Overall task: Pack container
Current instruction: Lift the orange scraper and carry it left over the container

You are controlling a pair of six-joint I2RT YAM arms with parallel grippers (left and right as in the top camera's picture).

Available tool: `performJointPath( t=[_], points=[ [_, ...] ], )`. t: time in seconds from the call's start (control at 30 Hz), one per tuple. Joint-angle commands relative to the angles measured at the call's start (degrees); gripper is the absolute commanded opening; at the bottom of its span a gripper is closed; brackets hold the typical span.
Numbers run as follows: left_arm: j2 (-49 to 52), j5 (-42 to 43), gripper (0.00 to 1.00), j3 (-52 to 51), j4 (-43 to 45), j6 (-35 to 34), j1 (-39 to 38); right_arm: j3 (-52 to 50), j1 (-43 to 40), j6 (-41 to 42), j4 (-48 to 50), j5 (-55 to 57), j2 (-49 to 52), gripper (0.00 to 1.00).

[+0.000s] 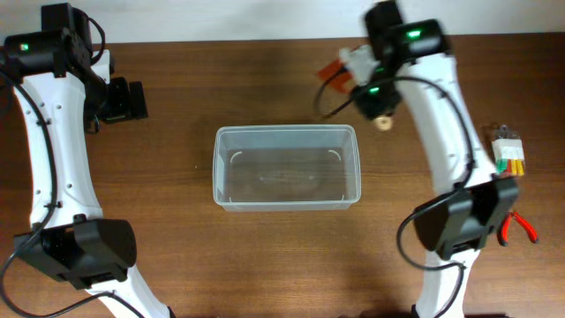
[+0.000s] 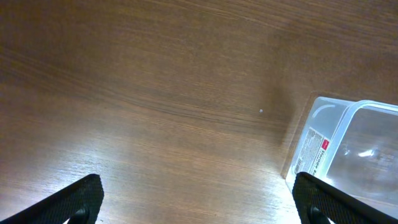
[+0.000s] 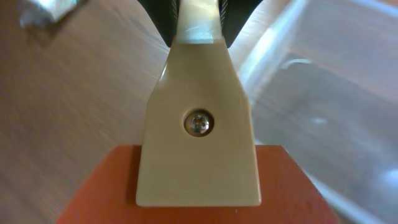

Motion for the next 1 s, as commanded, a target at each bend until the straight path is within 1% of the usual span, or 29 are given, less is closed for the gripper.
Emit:
performJointPath(
  t=[0.0, 0.17, 0.3, 0.4, 0.53, 0.67, 0.73, 0.97],
  points=[
    [-0.2, -0.4, 0.99, 0.5, 0.0, 0.7, 0.3, 1.3, 5.6, -1.6, -0.2, -0.3, 0.1, 0.04],
    [-0.2, -0.4, 0.99, 0.5, -0.1, 0.7, 0.3, 1.2, 13.1, -2.7, -1.1, -0.4, 0.1, 0.04],
    [-0.2, -0.4, 0.99, 0.5, -0.1, 0.7, 0.3, 1.0, 16.9, -2.8, -1.4, -0.4, 0.1, 0.04],
    [-0.2, -0.4, 0.99, 0.5, 0.0, 0.7, 0.3, 1.0, 19.3, -5.9, -1.9, -2.4, 0.1, 0.04],
    [-0.2, -0.4, 0.99, 0.5, 0.0, 0.7, 0.3, 0.2, 20.2, -9.0, -3.7, -6.1, 0.1, 0.04],
    [-0.2, -0.4, 0.99, 0.5, -0.1, 0.7, 0.3, -2.2, 19.8, -11.4, -4.1, -7.4, 0.1, 0.04],
    [-0.2, -0.4, 0.99, 0.5, -0.1, 0.7, 0.3, -4.1, 19.6, -12.8, -3.5, -8.2, 0.1, 0.04],
    [-0.2, -0.4, 0.99, 0.5, -0.1, 0.7, 0.3, -10.8, 19.5, -13.0, 1.2, -8.8, 0.2, 0.04]
  ],
)
